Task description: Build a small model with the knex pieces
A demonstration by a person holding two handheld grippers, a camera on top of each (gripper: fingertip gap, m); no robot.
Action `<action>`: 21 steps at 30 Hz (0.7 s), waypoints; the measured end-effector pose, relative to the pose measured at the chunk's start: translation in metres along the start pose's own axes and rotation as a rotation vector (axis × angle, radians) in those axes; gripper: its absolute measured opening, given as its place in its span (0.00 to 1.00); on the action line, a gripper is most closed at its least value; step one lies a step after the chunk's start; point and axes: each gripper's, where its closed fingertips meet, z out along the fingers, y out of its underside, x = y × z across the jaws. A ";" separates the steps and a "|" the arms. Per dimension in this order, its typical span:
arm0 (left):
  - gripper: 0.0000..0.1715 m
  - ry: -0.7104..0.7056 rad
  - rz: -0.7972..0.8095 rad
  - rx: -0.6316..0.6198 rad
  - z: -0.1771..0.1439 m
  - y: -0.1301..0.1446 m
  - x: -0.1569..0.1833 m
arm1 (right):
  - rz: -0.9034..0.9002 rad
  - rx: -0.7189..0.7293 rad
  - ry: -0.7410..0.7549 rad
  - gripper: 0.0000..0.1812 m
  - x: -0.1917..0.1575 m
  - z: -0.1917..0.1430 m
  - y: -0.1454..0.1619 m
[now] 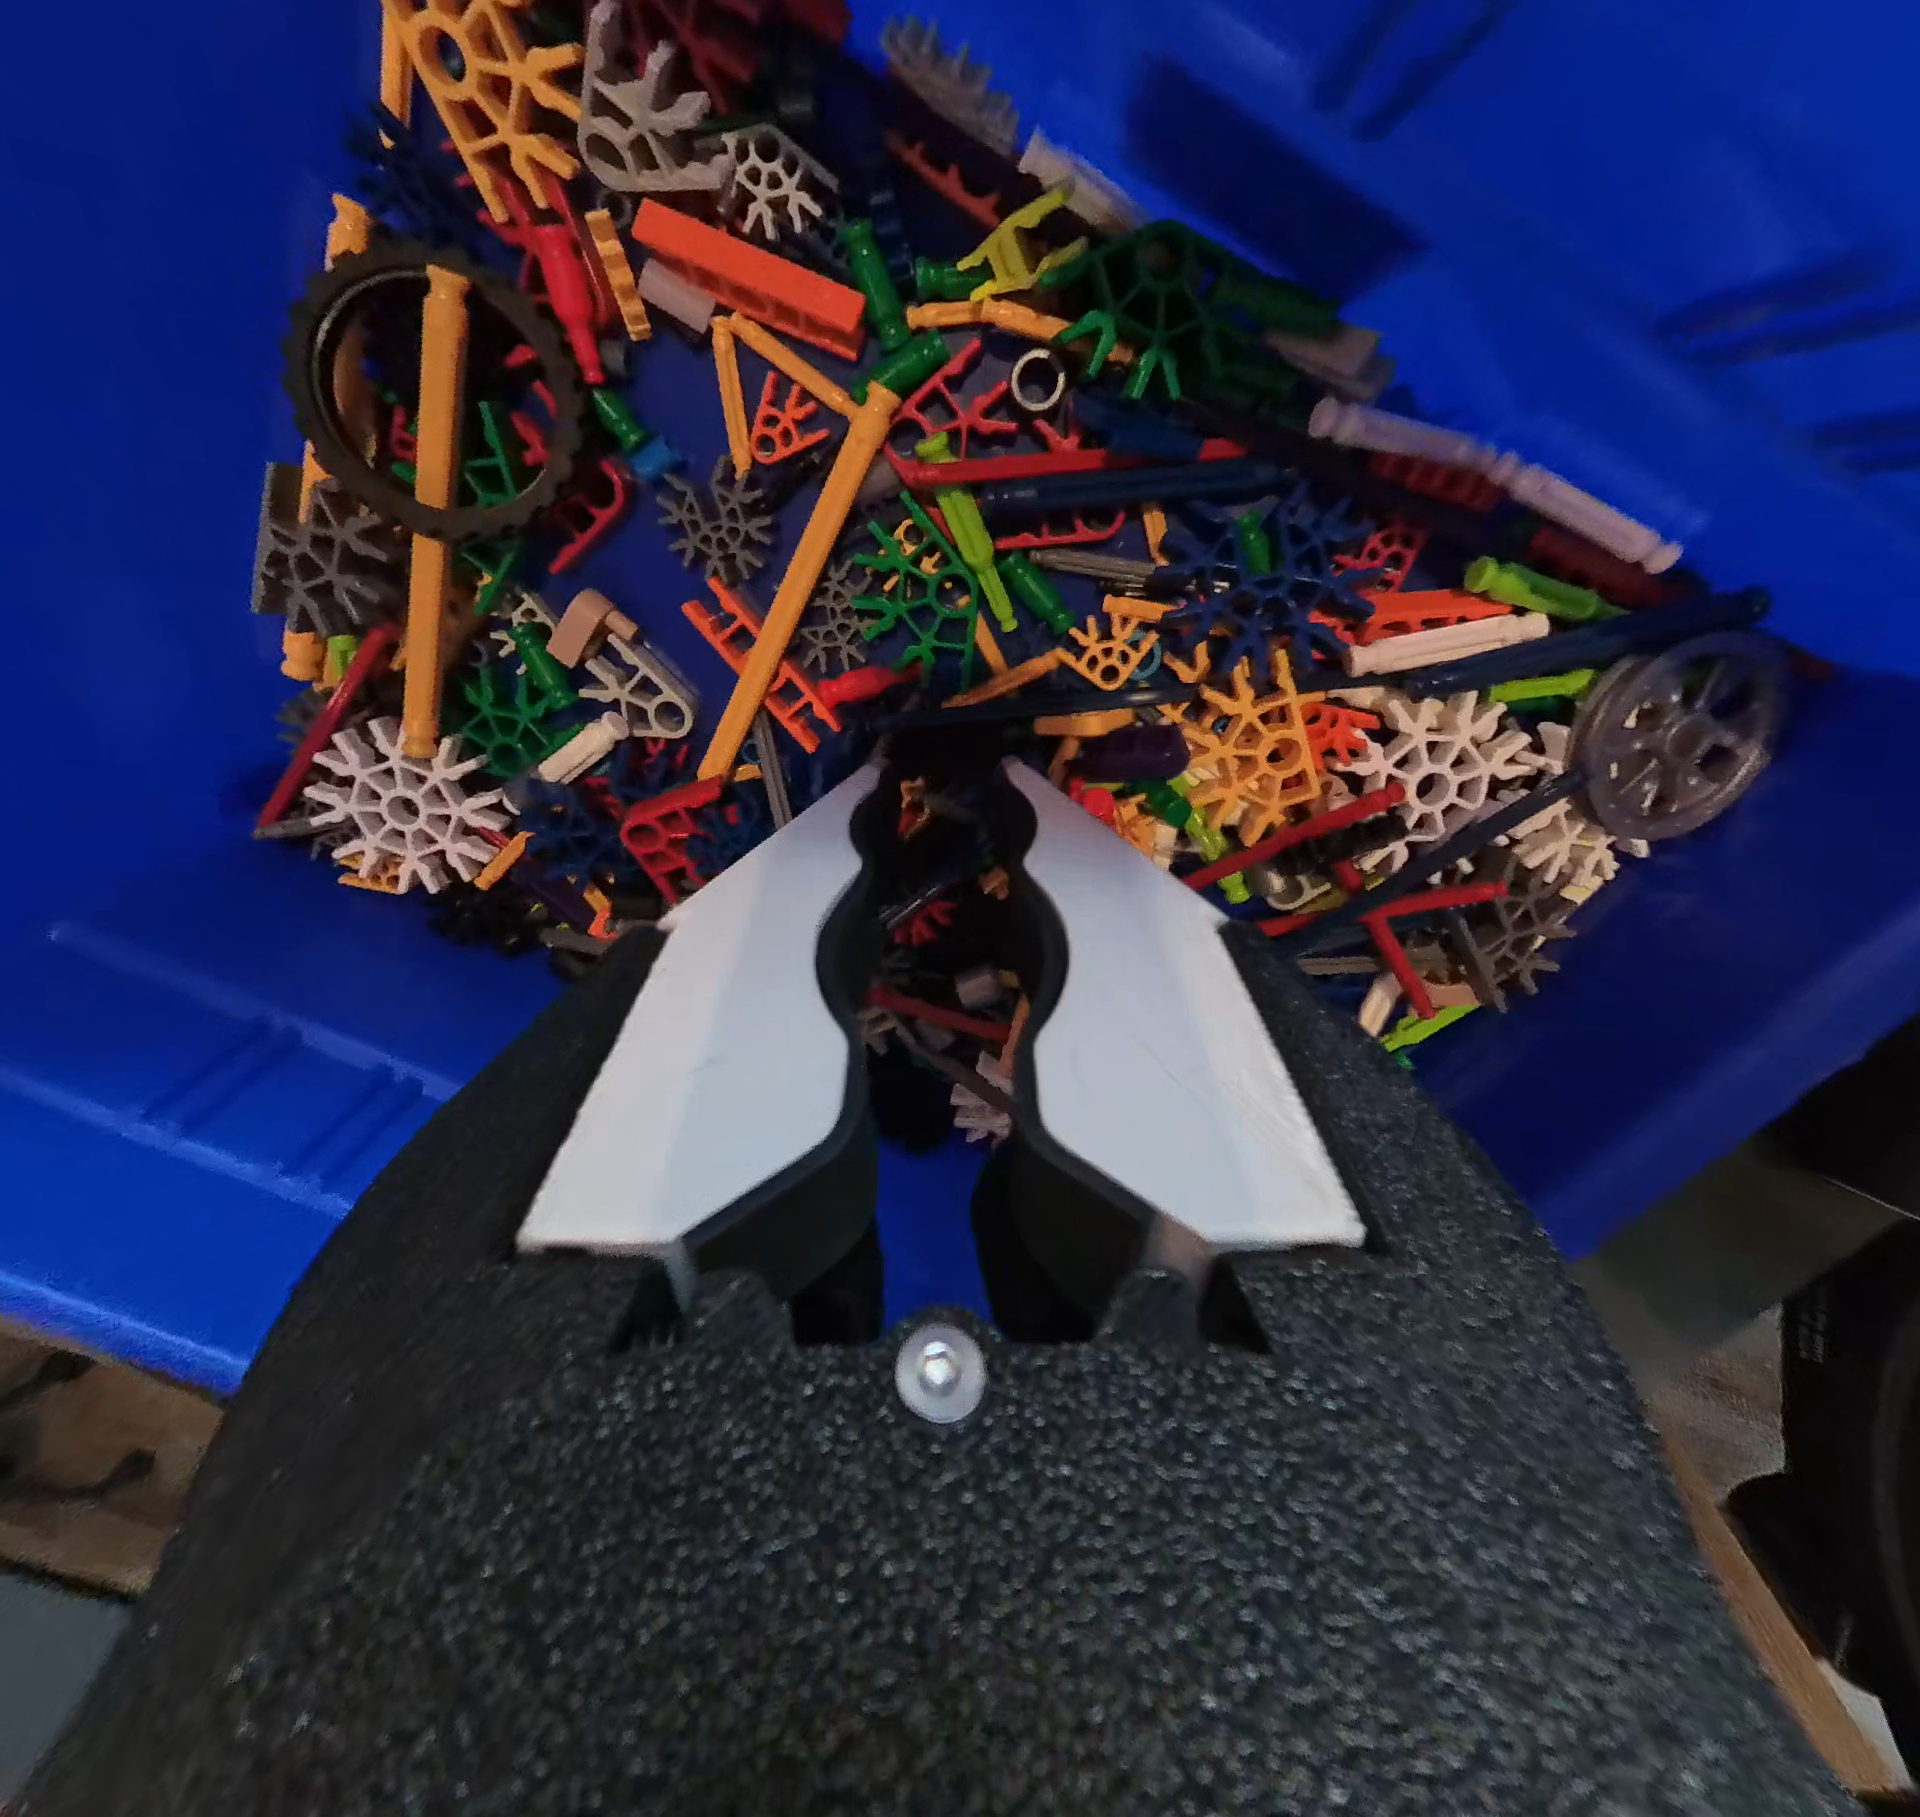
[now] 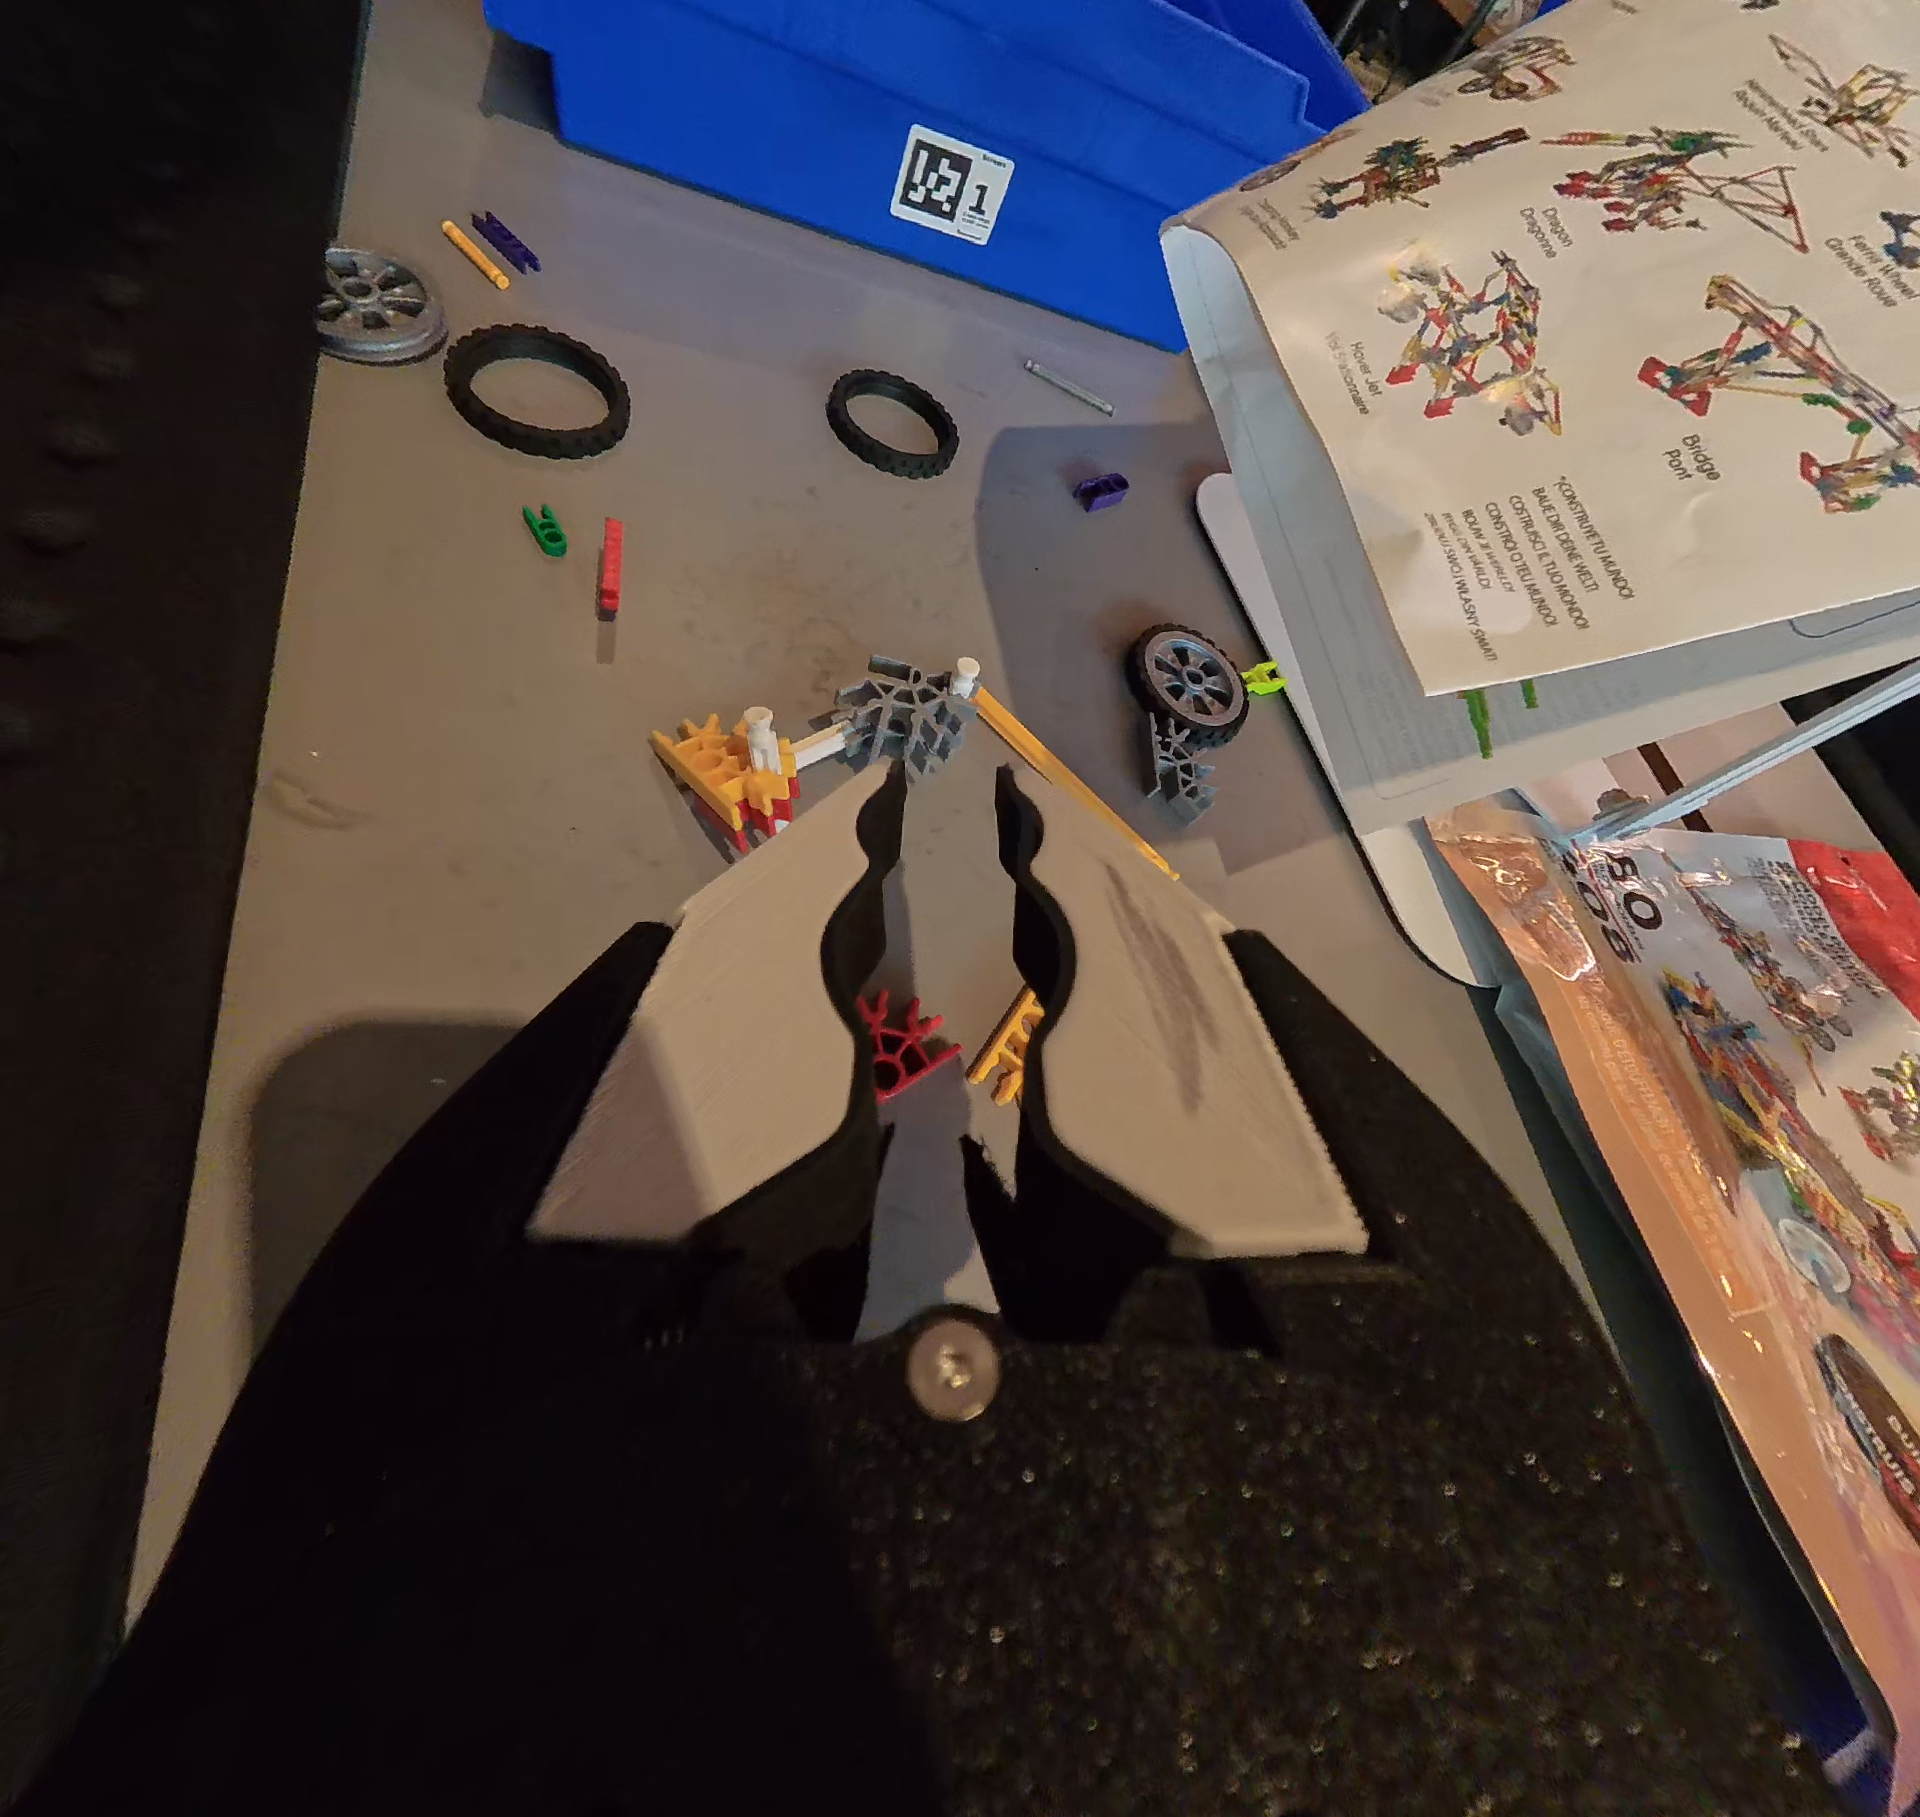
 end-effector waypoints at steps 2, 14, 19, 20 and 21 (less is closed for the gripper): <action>0.07 -0.003 0.003 -0.020 0.004 0.002 -0.002 | 0.003 -0.002 -0.001 0.09 0.000 0.000 0.001; 0.07 -0.028 0.034 0.017 0.002 -0.017 -0.011 | 0.014 -0.010 -0.001 0.09 0.002 0.001 0.005; 0.12 -0.082 0.015 0.059 -0.007 -0.027 -0.025 | 0.014 -0.011 0.002 0.09 0.003 0.000 0.006; 0.14 -0.083 0.014 0.060 -0.009 -0.026 -0.025 | 0.014 -0.011 0.004 0.09 0.004 0.000 0.006; 0.14 -0.075 0.012 0.058 -0.010 -0.025 -0.024 | 0.014 -0.010 0.005 0.09 0.004 -0.001 0.006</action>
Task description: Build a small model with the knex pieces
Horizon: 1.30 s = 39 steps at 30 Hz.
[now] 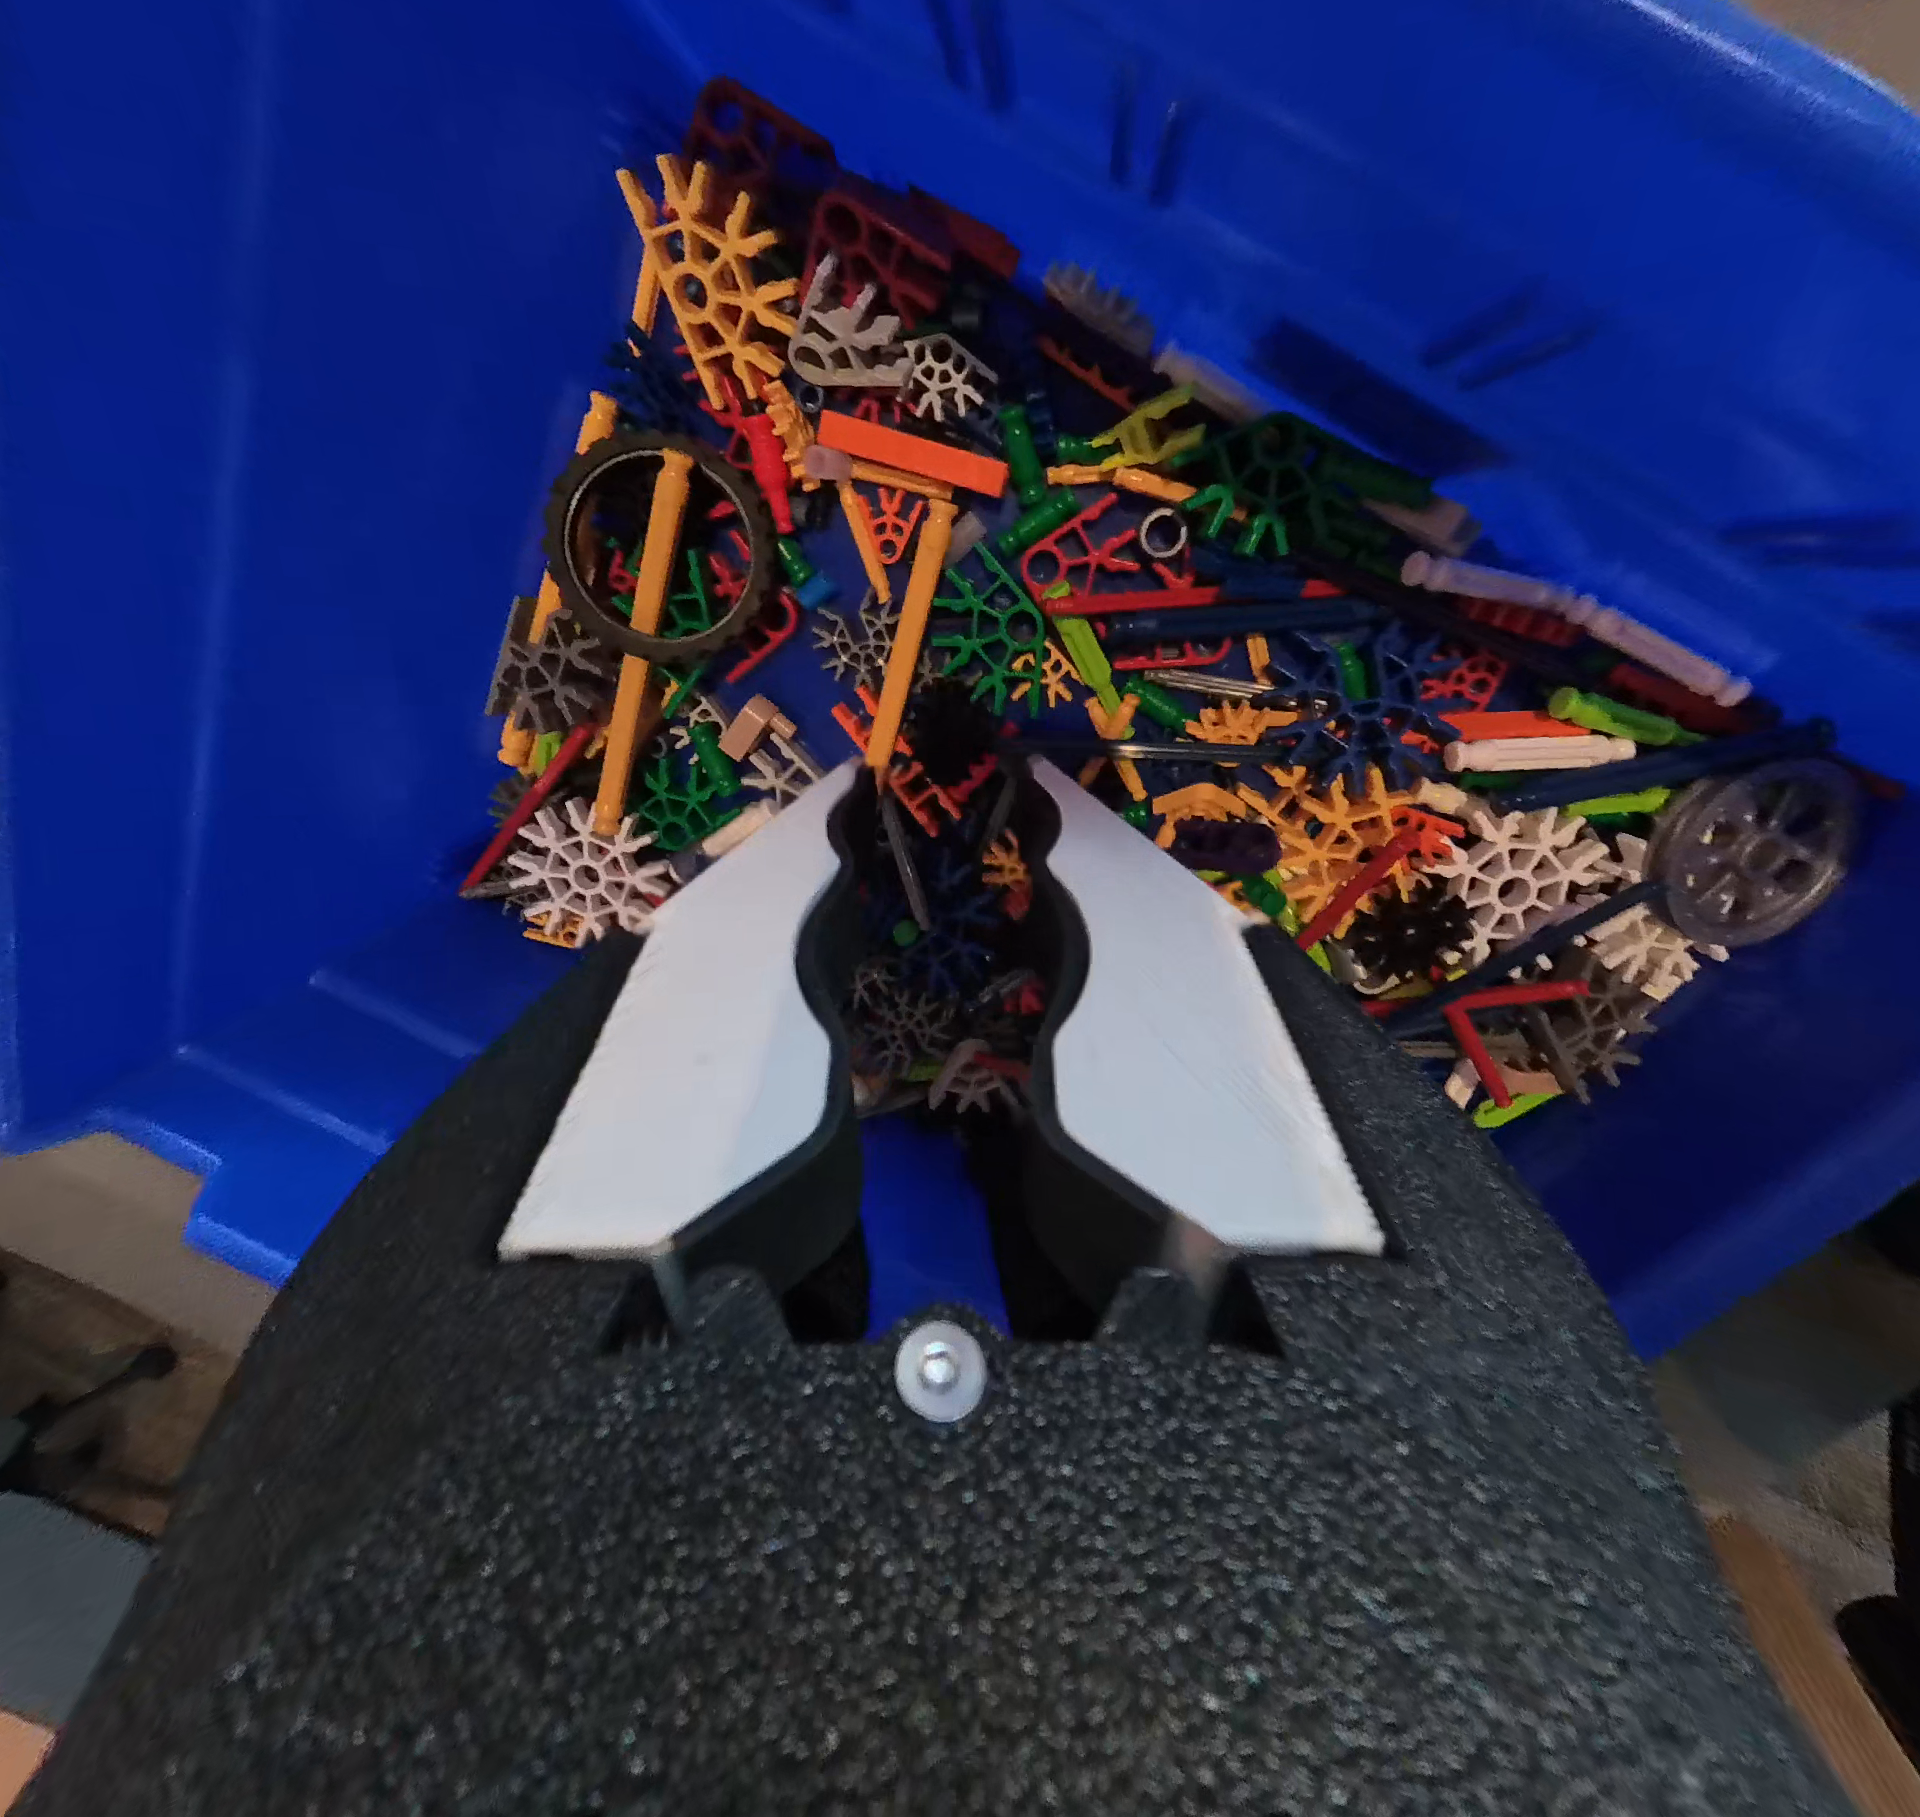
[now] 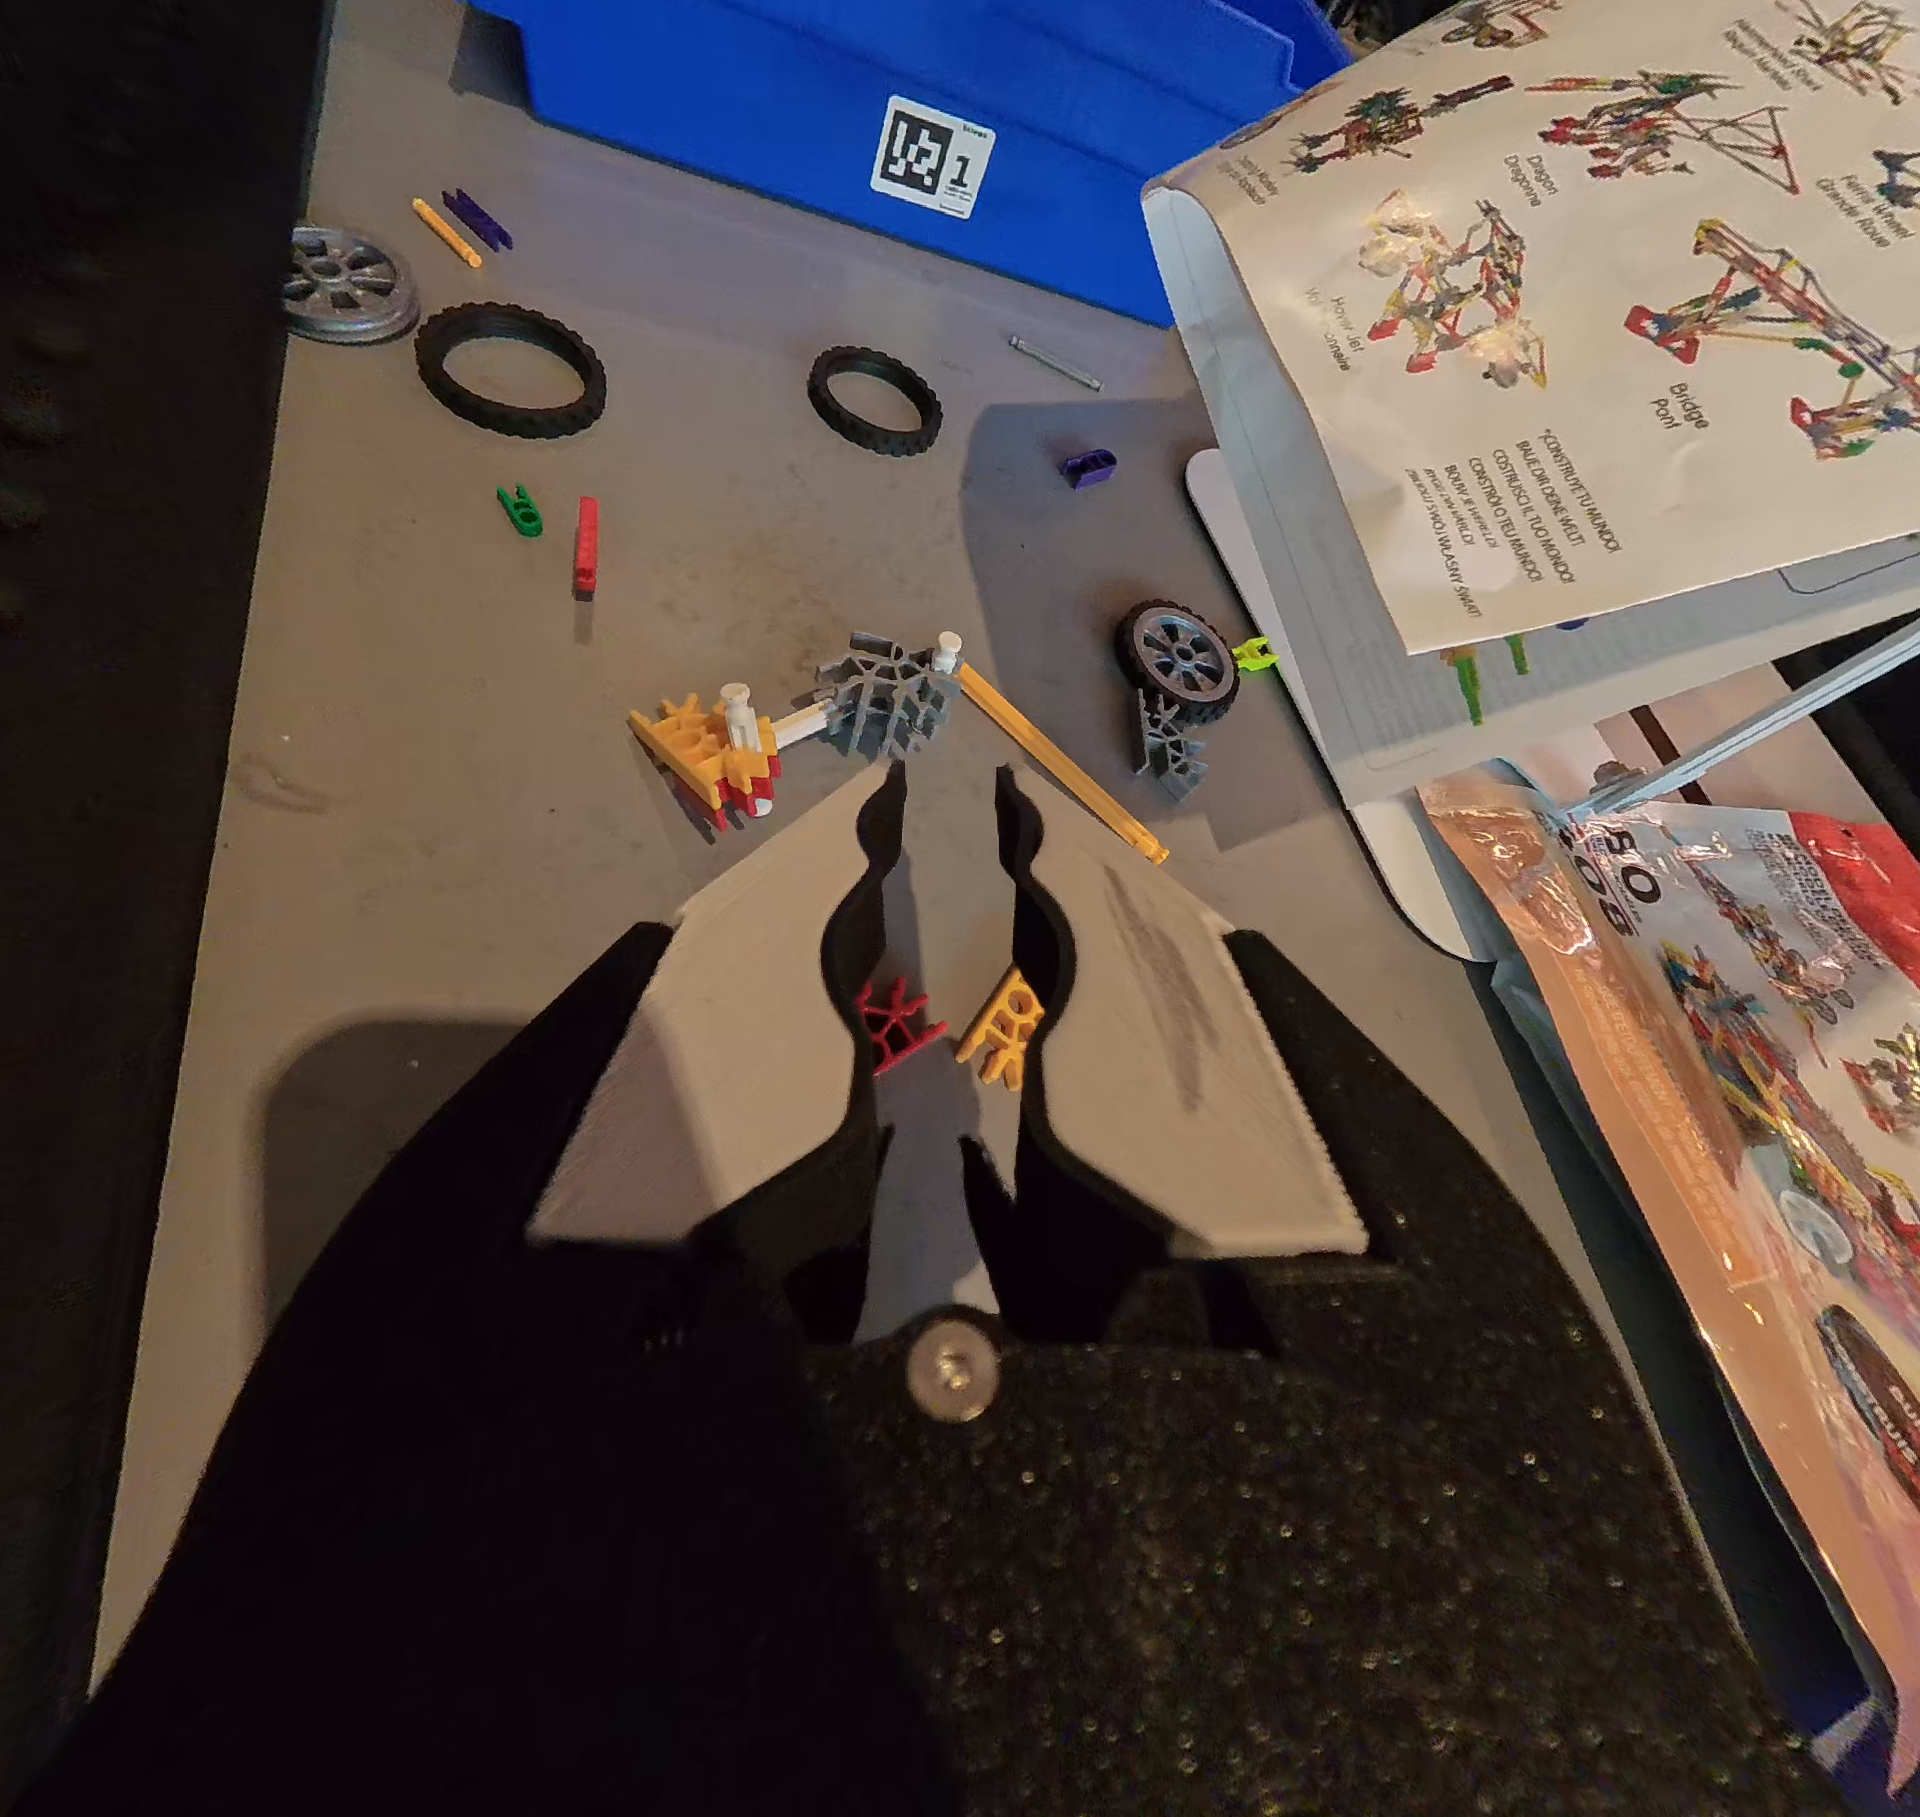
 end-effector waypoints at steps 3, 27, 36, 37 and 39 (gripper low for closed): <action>0.14 0.017 -0.005 0.002 -0.004 0.004 0.004 | -0.002 -0.002 0.000 0.09 0.000 0.000 0.000; 0.01 0.146 -0.021 -0.169 -0.005 0.051 0.041 | -0.019 -0.004 -0.001 0.09 -0.002 -0.001 -0.001; 0.05 0.125 -0.048 -0.120 -0.015 0.055 0.035 | -0.011 -0.017 -0.007 0.09 -0.002 0.001 0.003; 0.06 0.130 -0.052 -0.101 -0.013 0.052 0.035 | -0.010 -0.019 -0.006 0.09 -0.002 0.001 0.003; 0.06 0.103 -0.040 -0.085 -0.009 0.046 0.030 | -0.007 -0.022 -0.007 0.09 -0.002 0.002 0.004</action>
